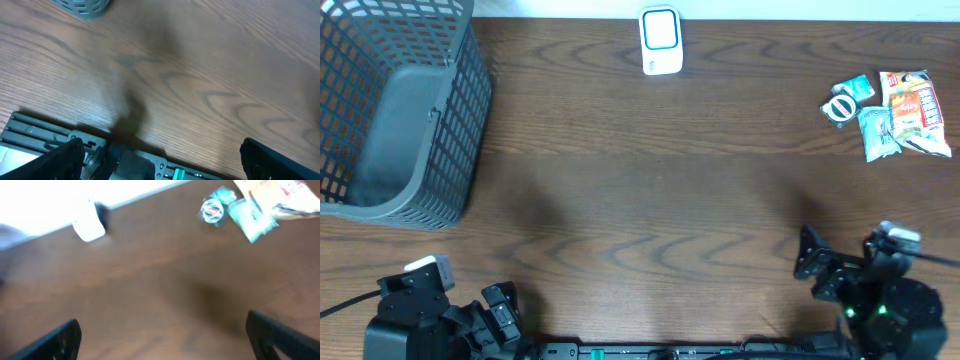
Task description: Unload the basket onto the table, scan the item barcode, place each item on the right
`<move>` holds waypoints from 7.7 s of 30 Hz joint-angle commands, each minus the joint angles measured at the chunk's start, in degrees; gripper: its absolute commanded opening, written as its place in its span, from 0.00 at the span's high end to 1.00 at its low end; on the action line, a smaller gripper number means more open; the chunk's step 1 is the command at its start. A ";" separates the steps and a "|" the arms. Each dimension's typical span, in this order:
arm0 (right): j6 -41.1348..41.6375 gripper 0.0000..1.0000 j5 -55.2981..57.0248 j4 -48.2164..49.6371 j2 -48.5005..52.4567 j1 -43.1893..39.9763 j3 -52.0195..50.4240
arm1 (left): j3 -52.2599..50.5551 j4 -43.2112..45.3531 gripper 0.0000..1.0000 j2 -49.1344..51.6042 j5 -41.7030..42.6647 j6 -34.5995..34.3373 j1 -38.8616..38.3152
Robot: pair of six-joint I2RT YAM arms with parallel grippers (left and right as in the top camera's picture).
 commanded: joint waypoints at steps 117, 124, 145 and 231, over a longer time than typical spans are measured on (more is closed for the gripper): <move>-18.21 0.01 -7.37 47.93 -15.96 -1.51 -40.81 | 0.20 0.02 0.02 0.02 -0.52 -0.50 0.17; -18.21 0.01 -7.37 47.93 -15.93 -1.51 -40.81 | 0.20 0.02 0.02 0.02 -0.52 -0.50 0.17; -18.21 0.01 -7.37 47.93 -15.93 -1.51 -40.81 | 0.09 -2.75 0.02 -0.37 -0.50 -0.50 0.20; -18.21 0.01 -7.37 47.93 -15.93 -1.51 -40.81 | -73.72 100.85 0.02 -32.98 12.98 29.79 12.90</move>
